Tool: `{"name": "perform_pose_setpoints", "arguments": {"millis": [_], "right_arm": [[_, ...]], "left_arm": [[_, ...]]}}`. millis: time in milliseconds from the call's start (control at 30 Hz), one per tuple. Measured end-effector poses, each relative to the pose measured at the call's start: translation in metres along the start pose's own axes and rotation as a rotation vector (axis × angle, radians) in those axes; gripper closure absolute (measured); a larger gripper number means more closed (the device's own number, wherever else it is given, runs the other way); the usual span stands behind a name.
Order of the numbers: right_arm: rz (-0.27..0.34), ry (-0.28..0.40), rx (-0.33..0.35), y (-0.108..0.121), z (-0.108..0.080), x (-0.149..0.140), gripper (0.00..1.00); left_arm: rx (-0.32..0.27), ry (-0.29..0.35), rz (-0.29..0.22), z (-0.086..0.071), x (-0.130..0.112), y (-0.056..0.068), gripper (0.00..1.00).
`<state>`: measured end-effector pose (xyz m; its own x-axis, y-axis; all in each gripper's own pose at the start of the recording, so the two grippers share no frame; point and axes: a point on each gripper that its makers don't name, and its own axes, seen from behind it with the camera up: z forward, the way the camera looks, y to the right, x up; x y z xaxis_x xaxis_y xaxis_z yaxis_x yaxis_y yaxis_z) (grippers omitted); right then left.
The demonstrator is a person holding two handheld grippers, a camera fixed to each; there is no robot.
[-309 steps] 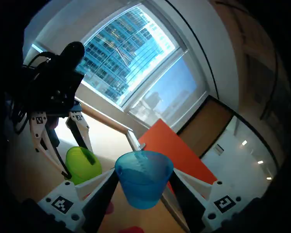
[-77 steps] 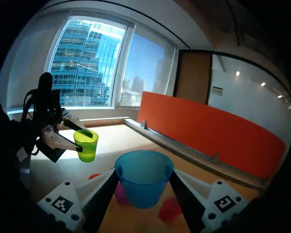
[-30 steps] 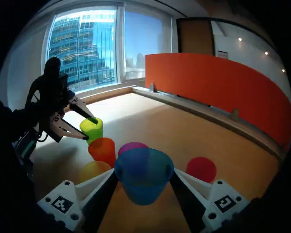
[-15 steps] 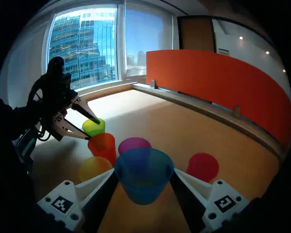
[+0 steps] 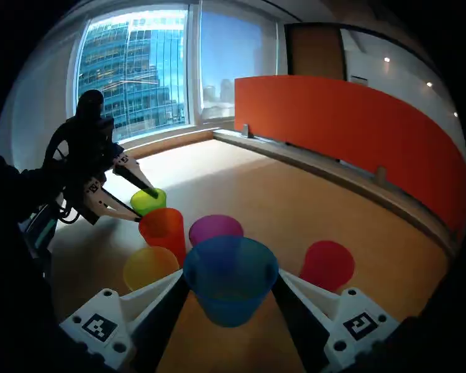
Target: Pour water
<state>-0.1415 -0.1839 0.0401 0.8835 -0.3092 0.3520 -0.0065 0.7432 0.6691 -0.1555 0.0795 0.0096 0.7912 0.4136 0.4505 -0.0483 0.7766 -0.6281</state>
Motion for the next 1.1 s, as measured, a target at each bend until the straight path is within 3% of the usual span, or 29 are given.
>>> {"name": "perform_pose_setpoints", "arguments": {"millis": [533, 667, 867, 1100], "right_arm": [[0.002, -0.022, -0.009, 0.001, 0.005, -0.011, 0.09], [0.012, -0.029, -0.01, 0.001, 0.009, -0.017, 0.09], [0.017, -0.038, -0.01, 0.002, 0.017, -0.024, 0.09], [0.005, -0.043, -0.02, 0.004, 0.023, -0.032, 0.09]], "left_arm": [[-0.003, -0.027, 0.001, -0.001, -0.009, -0.002, 0.13], [0.003, -0.052, 0.016, -0.001, -0.017, -0.001, 0.0], [-0.009, -0.053, 0.014, -0.005, -0.018, 0.004, 0.0], [0.005, -0.057, -0.001, -0.013, -0.023, -0.002, 0.0]]}}
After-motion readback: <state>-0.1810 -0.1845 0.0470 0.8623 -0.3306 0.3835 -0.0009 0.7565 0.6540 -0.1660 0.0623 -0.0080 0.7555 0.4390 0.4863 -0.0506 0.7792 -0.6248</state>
